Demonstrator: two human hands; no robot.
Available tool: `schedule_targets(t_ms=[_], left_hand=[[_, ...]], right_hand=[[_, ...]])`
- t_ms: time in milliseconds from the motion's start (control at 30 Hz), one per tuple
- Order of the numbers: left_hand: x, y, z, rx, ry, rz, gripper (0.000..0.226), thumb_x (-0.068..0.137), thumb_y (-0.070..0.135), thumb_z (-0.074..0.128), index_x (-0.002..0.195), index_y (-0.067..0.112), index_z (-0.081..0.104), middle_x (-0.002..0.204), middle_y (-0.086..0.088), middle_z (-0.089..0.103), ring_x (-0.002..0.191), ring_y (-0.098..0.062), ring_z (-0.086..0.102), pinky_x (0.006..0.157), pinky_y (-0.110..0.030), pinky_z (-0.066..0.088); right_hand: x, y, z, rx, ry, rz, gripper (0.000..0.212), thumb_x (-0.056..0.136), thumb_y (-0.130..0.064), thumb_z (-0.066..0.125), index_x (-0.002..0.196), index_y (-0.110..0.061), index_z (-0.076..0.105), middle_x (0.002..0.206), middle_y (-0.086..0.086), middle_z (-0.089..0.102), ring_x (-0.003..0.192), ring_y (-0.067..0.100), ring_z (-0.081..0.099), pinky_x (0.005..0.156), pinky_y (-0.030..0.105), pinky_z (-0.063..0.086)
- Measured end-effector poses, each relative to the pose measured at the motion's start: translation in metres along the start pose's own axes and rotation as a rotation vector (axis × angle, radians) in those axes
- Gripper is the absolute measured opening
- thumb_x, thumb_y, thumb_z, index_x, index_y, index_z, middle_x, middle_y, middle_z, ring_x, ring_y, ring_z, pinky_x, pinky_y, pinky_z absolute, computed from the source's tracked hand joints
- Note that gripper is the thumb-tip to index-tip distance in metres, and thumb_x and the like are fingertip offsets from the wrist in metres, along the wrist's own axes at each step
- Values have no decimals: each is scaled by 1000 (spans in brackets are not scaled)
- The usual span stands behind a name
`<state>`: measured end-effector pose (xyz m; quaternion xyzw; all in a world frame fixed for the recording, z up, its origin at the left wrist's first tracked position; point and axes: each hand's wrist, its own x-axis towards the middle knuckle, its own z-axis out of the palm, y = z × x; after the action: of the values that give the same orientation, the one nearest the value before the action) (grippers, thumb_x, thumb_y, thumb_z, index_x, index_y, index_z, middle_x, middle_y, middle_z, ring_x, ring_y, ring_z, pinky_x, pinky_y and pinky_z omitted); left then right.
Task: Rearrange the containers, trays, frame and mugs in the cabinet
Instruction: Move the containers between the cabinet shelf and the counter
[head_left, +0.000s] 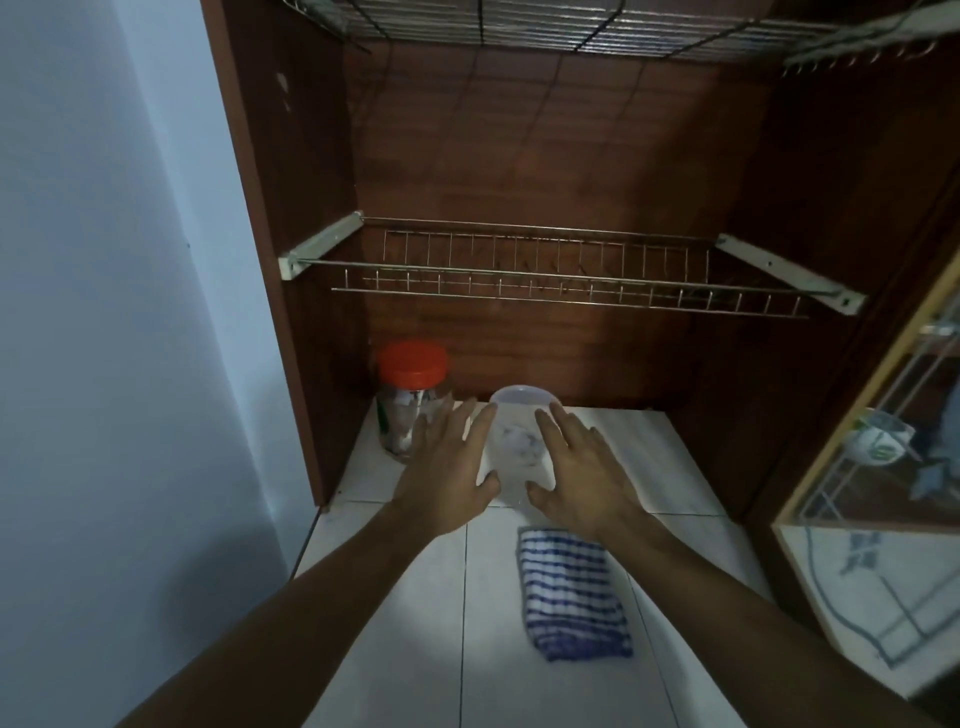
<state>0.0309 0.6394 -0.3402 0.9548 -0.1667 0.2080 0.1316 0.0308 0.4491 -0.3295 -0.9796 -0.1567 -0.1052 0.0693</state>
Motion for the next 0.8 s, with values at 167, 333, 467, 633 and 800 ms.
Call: schedule_targets(t_ms=[167, 333, 467, 633, 800], left_hand=[[-10, 7, -5, 94, -62, 37, 81, 91, 49, 52, 154, 21, 10, 161, -6, 8, 148, -29, -1, 117, -50, 1], [-28, 15, -11, 60, -91, 81, 83, 92, 47, 51, 154, 15, 7, 162, -10, 5, 148, -31, -1, 119, -50, 1], [-41, 22, -14, 13, -64, 105, 83, 90, 43, 55, 154, 13, 12, 161, -12, 8, 148, -32, 1, 117, -41, -6], [-53, 39, -21, 61, -128, 67, 83, 94, 51, 46, 154, 18, 0, 162, -6, -4, 149, -27, -7, 118, -43, -5], [-67, 65, -26, 51, -129, 41, 84, 94, 52, 47, 154, 19, -1, 162, -6, -5, 149, -27, -7, 121, -45, 0]], right_hand=[[-25, -3, -8, -58, -17, 40, 88, 93, -52, 51, 156, -19, 0, 165, 5, -2, 151, 24, 6, 121, 38, 4], [-50, -16, -15, -69, -47, 73, 89, 93, -54, 51, 156, -20, -2, 165, 3, -4, 151, 24, 3, 121, 38, 1], [-69, -21, -18, -62, -64, 94, 88, 93, -52, 53, 156, -22, -1, 165, 1, -5, 151, 22, 2, 123, 39, 4], [-89, -20, -23, -52, -19, 70, 85, 93, -51, 52, 156, -21, 2, 165, 2, -4, 152, 23, 1, 123, 40, 4], [-116, -13, -29, -17, 37, 38, 86, 93, -53, 51, 156, -22, 1, 164, 1, -11, 152, 22, -3, 117, 31, -7]])
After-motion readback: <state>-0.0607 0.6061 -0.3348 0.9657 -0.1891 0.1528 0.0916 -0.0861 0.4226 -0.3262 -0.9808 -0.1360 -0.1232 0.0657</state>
